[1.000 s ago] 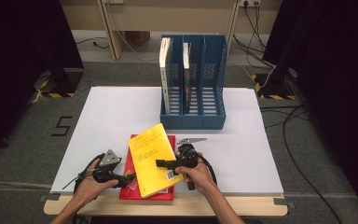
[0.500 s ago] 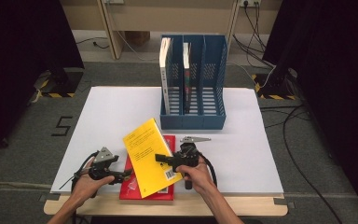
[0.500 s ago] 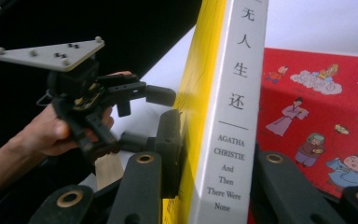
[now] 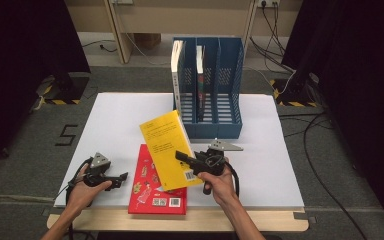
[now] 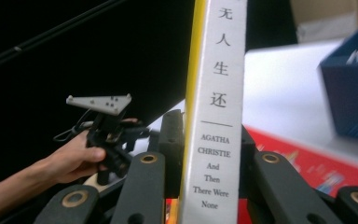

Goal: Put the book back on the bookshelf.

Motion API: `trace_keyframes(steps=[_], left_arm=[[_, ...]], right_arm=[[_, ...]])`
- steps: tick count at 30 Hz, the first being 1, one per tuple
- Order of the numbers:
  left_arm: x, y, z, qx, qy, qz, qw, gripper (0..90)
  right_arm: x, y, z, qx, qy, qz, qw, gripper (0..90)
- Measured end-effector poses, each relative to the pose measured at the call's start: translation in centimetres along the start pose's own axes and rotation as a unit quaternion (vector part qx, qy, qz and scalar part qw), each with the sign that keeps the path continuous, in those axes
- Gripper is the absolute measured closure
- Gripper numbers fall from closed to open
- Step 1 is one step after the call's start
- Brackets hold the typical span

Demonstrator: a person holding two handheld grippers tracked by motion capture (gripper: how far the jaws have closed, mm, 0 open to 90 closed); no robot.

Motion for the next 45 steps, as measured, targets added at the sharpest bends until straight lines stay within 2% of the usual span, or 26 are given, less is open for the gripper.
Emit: trace_keyframes(steps=[4, 7, 10, 12, 16, 19, 22, 25, 32, 37, 45], left_arm=[[-0.1, -0.1, -0.6, -0.002, 0.001, -0.001, 1.0000, 14.4], [-0.1, -0.1, -1.0, -0.007, 0.001, 0.003, 1.0000, 14.8], [-0.1, -0.1, -1.0, -0.002, 0.005, 0.002, 1.0000, 14.3], [-0.1, -0.1, -1.0, -0.003, 0.005, 0.002, 1.0000, 14.2], [-0.1, -0.1, -1.0, -0.002, 0.005, 0.002, 1.0000, 14.2], [-0.1, -0.1, -1.0, -0.002, 0.005, 0.002, 1.0000, 14.2], [-0.1, -0.1, -1.0, -0.002, 0.005, 0.002, 1.0000, 14.2], [-0.1, -0.2, -1.0, -0.002, 0.005, 0.002, 1.0000, 14.2], [-0.1, -0.2, -1.0, -0.002, 0.005, 0.002, 1.0000, 14.2], [-0.1, -0.2, -1.0, -0.001, 0.006, 0.003, 1.0000, 14.3], [-0.1, -0.2, -0.9, 0.000, 0.006, 0.003, 1.0000, 14.3]], right_arm=[[-1.2, 1.3, 0.1, -0.035, -0.024, 0.022, 0.9988, 74.9], [-2.2, 2.1, 0.4, -0.046, -0.039, 0.041, 0.9973, 75.1], [-3.2, 2.8, 1.1, -0.064, -0.061, 0.058, 0.9945, 75.3], [-3.8, 3.2, 1.6, -0.067, -0.074, 0.067, 0.9927, 75.6], [-4.7, 3.4, 3.0, -0.084, -0.104, 0.073, 0.9883, 75.7], [-5.1, 3.3, 4.0, -0.082, -0.118, 0.079, 0.9864, 75.7], [-5.3, 3.1, 4.8, -0.096, -0.134, 0.077, 0.9833, 75.7], [-5.2, 2.7, 5.3, -0.104, -0.140, 0.075, 0.9818, 75.7], [-5.0, 1.7, 5.7, -0.117, -0.142, 0.059, 0.9812, 75.9], [-5.9, 1.1, 5.4, -0.129, -0.149, 0.047, 0.9793, 76.0], [-7.4, -0.1, 4.9, -0.132, -0.156, 0.034, 0.9783, 75.9]])
Point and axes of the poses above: each handheld gripper's, and its own axes: x roughly forward along the jaws, y roughly out of its top, z roughly to its right, the point moved 9 cm from there along x, roughly forward along the jaws, and after that the axes turned 8 degrees about -z, right-handed, at the moved point
